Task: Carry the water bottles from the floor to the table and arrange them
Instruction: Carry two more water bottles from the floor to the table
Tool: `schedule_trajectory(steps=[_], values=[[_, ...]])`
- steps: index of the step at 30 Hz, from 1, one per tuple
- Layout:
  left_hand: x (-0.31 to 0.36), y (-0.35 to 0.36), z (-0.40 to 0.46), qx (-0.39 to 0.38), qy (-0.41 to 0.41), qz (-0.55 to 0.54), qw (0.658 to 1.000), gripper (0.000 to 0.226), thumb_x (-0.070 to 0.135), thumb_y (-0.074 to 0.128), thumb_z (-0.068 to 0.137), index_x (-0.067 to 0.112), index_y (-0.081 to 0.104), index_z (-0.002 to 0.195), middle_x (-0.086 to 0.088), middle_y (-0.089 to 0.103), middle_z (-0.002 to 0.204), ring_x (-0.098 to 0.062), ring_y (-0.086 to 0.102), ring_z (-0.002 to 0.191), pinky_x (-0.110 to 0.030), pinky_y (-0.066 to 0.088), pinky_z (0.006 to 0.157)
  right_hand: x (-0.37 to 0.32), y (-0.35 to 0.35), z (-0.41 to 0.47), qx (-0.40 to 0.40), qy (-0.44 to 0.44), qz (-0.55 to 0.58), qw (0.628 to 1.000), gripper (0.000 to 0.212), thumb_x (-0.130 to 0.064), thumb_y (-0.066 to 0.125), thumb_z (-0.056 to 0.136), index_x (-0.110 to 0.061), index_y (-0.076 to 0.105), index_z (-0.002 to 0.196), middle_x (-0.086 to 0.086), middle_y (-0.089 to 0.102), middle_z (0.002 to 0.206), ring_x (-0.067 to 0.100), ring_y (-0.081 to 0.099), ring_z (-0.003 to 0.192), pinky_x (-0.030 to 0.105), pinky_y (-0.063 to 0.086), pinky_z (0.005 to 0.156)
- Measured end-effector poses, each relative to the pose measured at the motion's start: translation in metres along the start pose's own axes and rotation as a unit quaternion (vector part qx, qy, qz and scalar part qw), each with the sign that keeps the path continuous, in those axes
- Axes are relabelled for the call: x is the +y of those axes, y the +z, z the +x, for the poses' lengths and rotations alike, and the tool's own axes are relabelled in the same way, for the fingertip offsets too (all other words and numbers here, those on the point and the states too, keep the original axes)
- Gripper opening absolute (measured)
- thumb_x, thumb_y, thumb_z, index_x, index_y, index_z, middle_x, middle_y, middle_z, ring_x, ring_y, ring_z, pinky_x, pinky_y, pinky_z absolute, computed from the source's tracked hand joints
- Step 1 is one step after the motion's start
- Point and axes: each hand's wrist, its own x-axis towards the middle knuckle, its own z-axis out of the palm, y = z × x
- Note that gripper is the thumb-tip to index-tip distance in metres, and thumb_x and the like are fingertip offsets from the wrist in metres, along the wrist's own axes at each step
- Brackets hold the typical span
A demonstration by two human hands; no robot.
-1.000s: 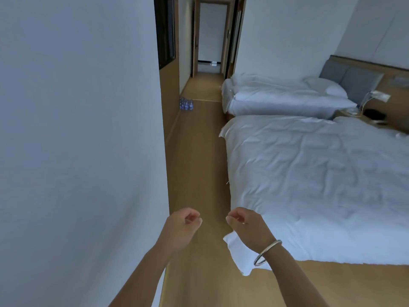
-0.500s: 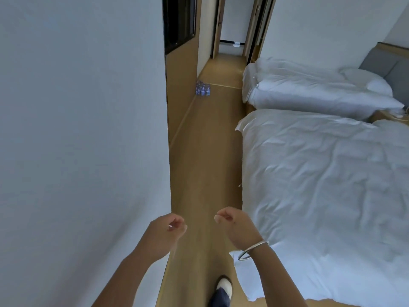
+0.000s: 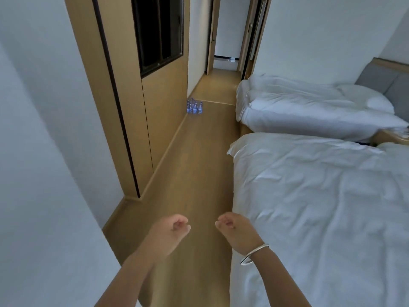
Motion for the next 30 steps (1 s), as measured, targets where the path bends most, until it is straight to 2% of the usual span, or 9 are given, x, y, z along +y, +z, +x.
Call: schedule_trajectory(steps=[3,7,12,16,19,24,30], values=[[0.014,0.006,0.046,-0.013,-0.011,-0.001,1.0,0.027,0.028,0.054,0.093,0.016,0.06,0.116,0.004,0.063,0.112,-0.008,0.057,0.104,-0.022,0.043,0.093,0.01,-0.017,0.042,-0.014,0.004,0.001,1.0,0.027,-0.033,0.055,0.09,-0.012,0.063,0.106,0.002,0.065,0.105,0.013,0.059,0.095,0.016,0.042,0.084],[0.027,0.006,0.11,-0.011,-0.018,-0.016,1.0,0.027,0.026,0.054,0.093,0.013,0.06,0.116,0.001,0.063,0.112,-0.009,0.057,0.104,-0.018,0.04,0.087,0.021,-0.034,0.098,-0.022,0.007,-0.001,1.0,0.028,-0.032,0.055,0.091,-0.011,0.063,0.108,0.003,0.065,0.107,0.015,0.059,0.098,0.012,0.039,0.08],[0.034,0.003,0.202,-0.005,-0.023,-0.017,1.0,0.026,0.023,0.056,0.092,0.011,0.061,0.114,-0.002,0.064,0.11,-0.013,0.058,0.104,-0.017,0.04,0.081,0.029,-0.053,0.181,-0.025,0.017,0.001,1.0,0.028,-0.03,0.056,0.09,-0.007,0.064,0.103,0.008,0.067,0.104,0.02,0.061,0.097,0.02,0.043,0.081],[0.037,-0.012,0.287,-0.008,-0.018,-0.016,1.0,0.025,0.023,0.057,0.091,0.01,0.062,0.112,-0.002,0.064,0.109,-0.015,0.059,0.103,-0.023,0.043,0.088,0.026,-0.069,0.262,-0.019,0.02,-0.003,1.0,0.028,-0.03,0.056,0.09,-0.008,0.064,0.104,0.007,0.067,0.105,0.018,0.061,0.097,0.024,0.045,0.086],[0.043,-0.033,0.369,0.004,-0.008,-0.012,1.0,0.023,0.025,0.058,0.09,0.013,0.062,0.11,0.001,0.065,0.106,-0.012,0.059,0.099,-0.021,0.042,0.082,0.015,-0.087,0.339,-0.009,0.025,0.001,1.0,0.028,-0.028,0.057,0.089,-0.008,0.064,0.108,0.006,0.067,0.107,0.016,0.06,0.098,0.024,0.045,0.087],[0.062,-0.052,0.488,0.01,0.017,-0.004,1.0,0.021,0.024,0.061,0.088,0.014,0.064,0.106,0.009,0.062,0.09,-0.009,0.057,0.086,-0.018,0.042,0.073,0.009,-0.111,0.439,-0.004,0.047,-0.017,0.999,0.029,-0.026,0.055,0.09,-0.003,0.063,0.106,0.011,0.067,0.107,0.024,0.061,0.101,0.034,0.048,0.091],[0.071,-0.055,0.597,-0.011,0.023,0.019,0.999,0.016,0.024,0.063,0.086,0.018,0.066,0.1,0.014,0.06,0.081,-0.005,0.056,0.078,-0.019,0.039,0.072,0.019,-0.138,0.527,0.019,0.073,-0.003,0.997,0.031,-0.021,0.053,0.09,0.005,0.061,0.105,0.018,0.067,0.103,0.029,0.061,0.098,0.037,0.047,0.088]])
